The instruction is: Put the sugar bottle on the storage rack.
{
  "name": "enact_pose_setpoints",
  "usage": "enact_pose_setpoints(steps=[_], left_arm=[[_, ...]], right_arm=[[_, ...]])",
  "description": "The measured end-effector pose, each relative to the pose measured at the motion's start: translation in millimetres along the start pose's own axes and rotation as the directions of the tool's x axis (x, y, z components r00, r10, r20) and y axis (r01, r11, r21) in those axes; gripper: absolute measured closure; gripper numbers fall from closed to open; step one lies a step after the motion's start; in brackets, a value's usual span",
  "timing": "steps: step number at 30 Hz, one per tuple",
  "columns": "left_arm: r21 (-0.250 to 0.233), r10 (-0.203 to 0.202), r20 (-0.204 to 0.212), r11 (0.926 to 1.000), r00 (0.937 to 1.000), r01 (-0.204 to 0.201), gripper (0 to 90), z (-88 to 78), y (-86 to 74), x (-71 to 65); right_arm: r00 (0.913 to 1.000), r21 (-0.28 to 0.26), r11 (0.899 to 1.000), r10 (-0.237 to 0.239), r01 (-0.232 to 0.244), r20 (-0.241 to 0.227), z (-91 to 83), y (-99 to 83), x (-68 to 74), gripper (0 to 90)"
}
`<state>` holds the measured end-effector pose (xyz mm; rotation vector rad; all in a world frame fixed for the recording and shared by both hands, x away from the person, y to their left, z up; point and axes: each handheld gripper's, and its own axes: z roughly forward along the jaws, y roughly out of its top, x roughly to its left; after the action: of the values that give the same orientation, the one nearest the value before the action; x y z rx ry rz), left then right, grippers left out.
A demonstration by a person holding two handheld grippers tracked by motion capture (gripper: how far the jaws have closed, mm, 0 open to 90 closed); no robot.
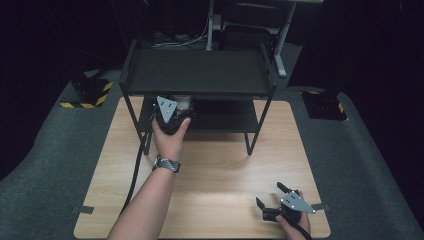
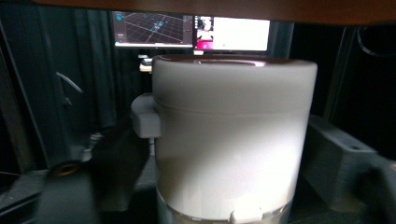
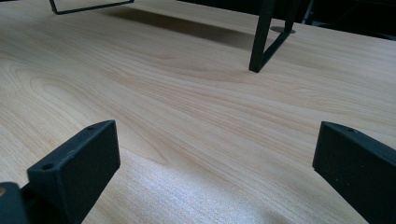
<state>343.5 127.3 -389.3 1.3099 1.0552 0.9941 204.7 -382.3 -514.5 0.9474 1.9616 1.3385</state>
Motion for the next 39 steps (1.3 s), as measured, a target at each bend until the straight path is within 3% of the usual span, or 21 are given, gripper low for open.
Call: enact_pose_setpoints(steps=[4, 18, 26, 39], left_arm=[[0.015, -0.002, -0.009, 0.9999, 1.0000, 0.002, 1.5, -2.8, 2.4, -0.3], [-0.003, 0.008, 0.012, 1.0000, 0.9999, -0.008, 0.5, -34.1, -9.2, 4.3], [-0.018, 0.005, 0.048, 0.9998, 0.9988, -0.004, 0.5, -58.3, -27.0, 13.3], [-0.006, 0.000, 0.067, 1.0000, 0.9978, 0.000, 0.5, -91.8, -53.4, 25.8]], right_arm=[[1.0000, 0.001, 1.000, -0.001, 0.001, 0.001, 0.1, 0.2, 0.3, 0.3], [1.0000, 0.004, 1.000, -0.002, 0.002, 0.005, 0.4, 0.7, 1.2, 0.3], [1.0000, 0.006, 1.000, 0.001, -0.001, 0.006, 0.5, 1.1, 1.1, 0.3], [1.0000, 0.009, 1.000, -0.002, 0.002, 0.005, 0.9, 1.7, 1.1, 0.3]])
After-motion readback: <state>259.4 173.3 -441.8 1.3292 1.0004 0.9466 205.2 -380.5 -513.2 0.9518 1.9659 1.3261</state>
